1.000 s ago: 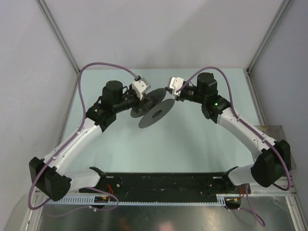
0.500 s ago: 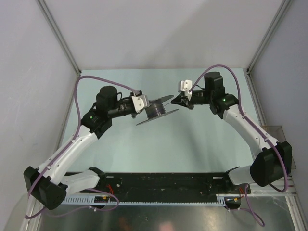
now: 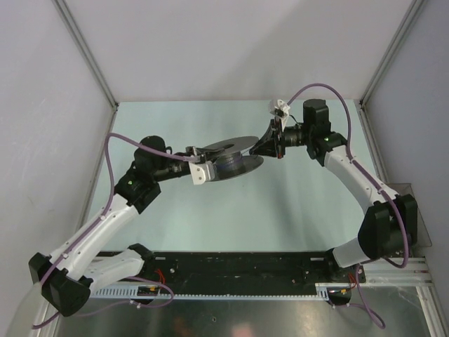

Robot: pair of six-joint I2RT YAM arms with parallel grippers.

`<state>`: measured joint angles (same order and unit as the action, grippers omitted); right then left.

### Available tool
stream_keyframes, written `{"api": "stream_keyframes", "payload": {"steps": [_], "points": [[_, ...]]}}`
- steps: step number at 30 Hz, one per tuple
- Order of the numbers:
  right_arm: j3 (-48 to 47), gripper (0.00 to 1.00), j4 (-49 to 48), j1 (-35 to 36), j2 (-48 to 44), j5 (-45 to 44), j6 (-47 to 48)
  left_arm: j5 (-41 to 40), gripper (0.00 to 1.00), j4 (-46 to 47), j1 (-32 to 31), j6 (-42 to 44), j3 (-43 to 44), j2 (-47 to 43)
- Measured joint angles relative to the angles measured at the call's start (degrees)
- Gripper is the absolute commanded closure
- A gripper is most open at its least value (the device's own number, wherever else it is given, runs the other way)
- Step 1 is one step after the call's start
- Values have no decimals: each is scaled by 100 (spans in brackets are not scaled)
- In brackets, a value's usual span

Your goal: Wrap the cables

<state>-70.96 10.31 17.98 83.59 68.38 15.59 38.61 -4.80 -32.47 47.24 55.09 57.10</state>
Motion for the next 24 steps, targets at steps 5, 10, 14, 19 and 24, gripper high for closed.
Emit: {"api": "stream_keyframes", "payload": {"steps": [5, 10, 14, 19, 24], "points": [[11, 100, -560, -122, 256, 306, -1364, -87, 100, 282, -81, 258, -199, -22], [238, 100, -1486, -184, 374, 372, -2874, -232, 100, 601, -192, 341, -339, -39], [420, 100, -2041, -210, 439, 328, -3877, -417, 100, 730, -262, 323, -413, -42], [452, 100, -2079, -225, 374, 177, -3853, -557, 100, 859, -289, 352, -476, -48], [474, 100, -1670, -280, -55, -70, -3097, -721, 100, 1023, -332, 426, -516, -50]]}}
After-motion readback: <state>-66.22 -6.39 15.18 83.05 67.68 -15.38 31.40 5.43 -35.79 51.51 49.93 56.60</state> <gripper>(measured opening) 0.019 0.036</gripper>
